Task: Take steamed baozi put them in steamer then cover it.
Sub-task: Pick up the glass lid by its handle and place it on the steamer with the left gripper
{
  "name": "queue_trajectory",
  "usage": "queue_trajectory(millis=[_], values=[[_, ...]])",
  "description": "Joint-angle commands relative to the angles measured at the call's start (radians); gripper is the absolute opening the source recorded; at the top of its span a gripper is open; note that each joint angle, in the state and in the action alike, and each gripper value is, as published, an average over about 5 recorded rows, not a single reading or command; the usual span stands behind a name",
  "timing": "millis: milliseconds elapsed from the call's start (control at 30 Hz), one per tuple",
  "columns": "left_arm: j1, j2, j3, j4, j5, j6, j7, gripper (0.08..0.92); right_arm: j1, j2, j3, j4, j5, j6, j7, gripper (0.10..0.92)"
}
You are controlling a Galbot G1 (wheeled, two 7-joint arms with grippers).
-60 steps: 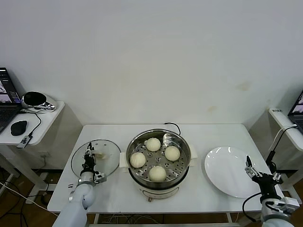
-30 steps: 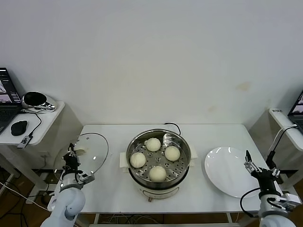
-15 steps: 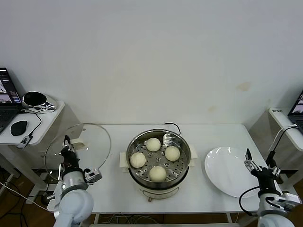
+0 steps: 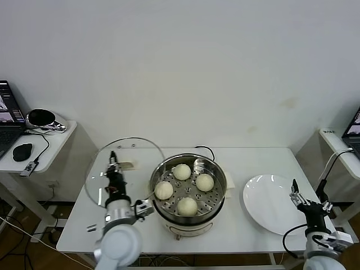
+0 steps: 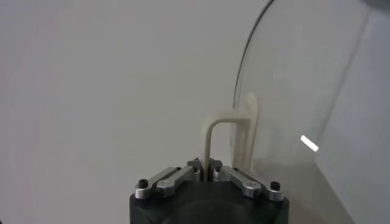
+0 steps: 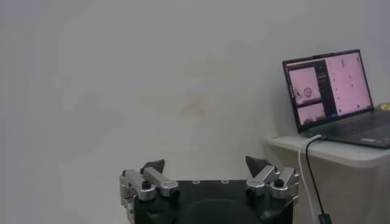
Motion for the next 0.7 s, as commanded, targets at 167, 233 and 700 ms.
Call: queue_trajectory(millis=[167,233,700], values=[[-0.158,-0.173,0.232,0.143,0.136,0.041,0.087,0.146,0.017,0.021,0.006,-0.03,-0.02,0.002,-0.001,0.823],[-0.159,-0.21,0.25,0.152,0.166,0.041,0.111,0.146,0.025,0.024,0.004,-0.041,-0.024,0.002,0.0,0.823],[-0.138,-0.276,0.344,0.243,0.185,0.043,0.112,0.146,0.048,0.022,-0.009,-0.095,-0.036,0.012,0.001,0.823]])
